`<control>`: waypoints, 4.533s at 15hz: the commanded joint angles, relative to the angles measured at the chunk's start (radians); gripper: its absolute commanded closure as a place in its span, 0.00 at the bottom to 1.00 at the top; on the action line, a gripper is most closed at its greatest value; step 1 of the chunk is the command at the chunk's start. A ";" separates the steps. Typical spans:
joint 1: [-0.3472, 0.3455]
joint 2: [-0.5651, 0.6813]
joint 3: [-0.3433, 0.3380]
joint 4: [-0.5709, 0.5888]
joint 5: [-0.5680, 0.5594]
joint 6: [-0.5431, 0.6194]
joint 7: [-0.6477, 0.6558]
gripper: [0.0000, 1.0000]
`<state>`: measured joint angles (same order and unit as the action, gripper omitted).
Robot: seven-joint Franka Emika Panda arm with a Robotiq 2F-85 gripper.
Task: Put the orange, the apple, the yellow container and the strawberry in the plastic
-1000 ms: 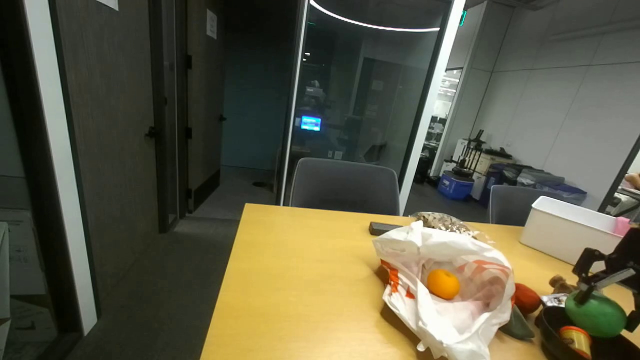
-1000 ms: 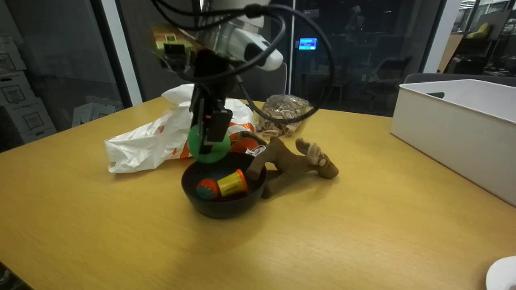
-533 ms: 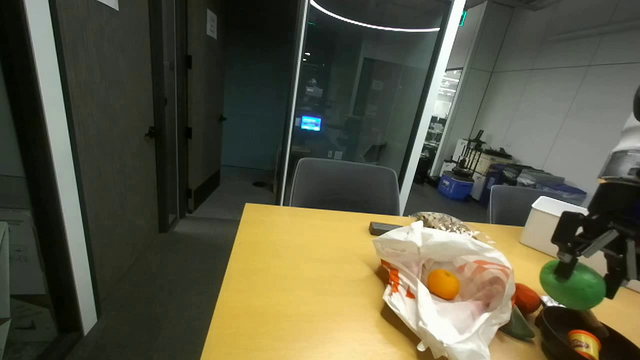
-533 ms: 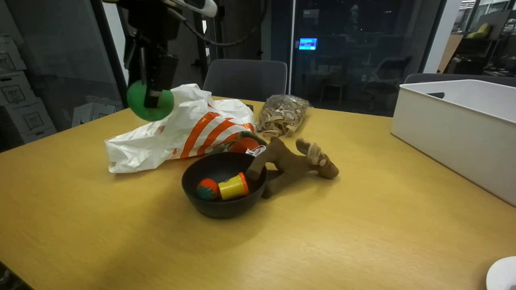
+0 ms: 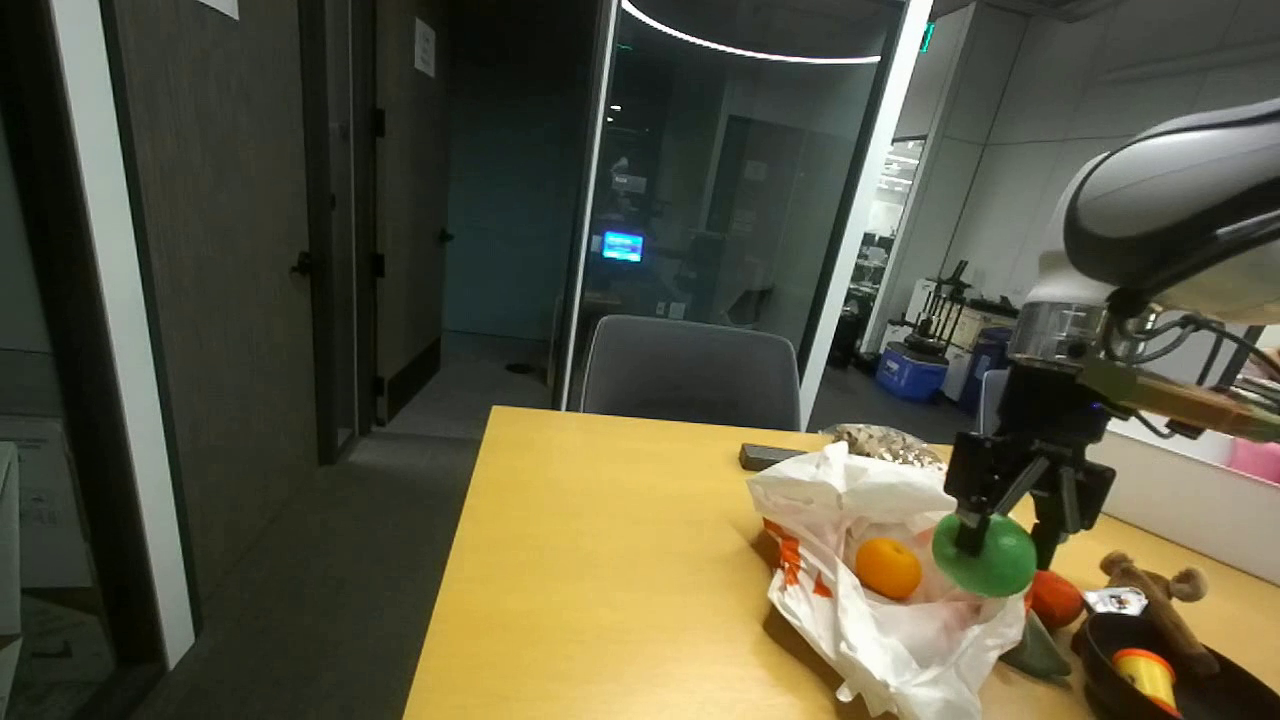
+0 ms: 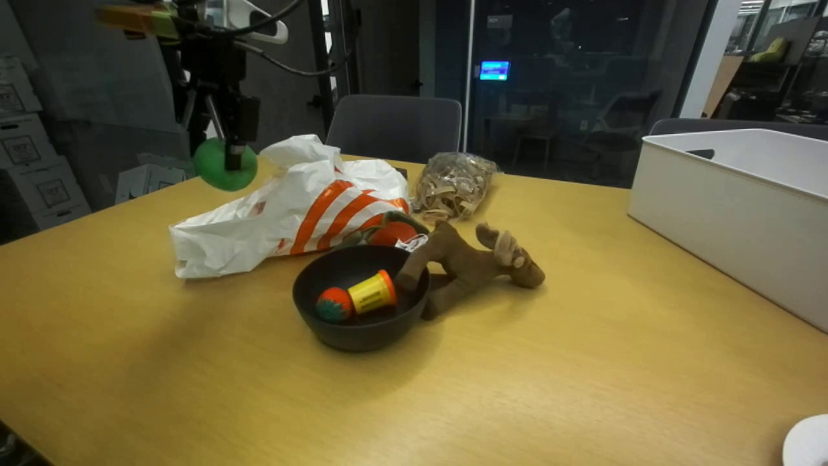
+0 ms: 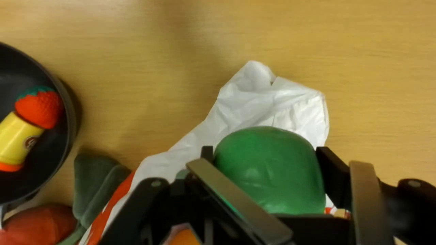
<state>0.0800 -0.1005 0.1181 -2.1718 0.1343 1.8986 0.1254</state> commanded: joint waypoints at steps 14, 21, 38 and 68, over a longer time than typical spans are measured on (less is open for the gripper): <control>0.057 0.294 -0.076 0.101 -0.492 0.369 0.611 0.50; 0.065 0.305 -0.087 0.112 -0.520 0.335 0.686 0.00; -0.129 0.093 -0.174 0.246 0.051 -0.434 0.022 0.00; -0.235 0.286 -0.298 -0.065 0.191 0.241 0.327 0.49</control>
<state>-0.1635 0.1975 -0.1808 -2.2226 0.3148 2.0956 0.4338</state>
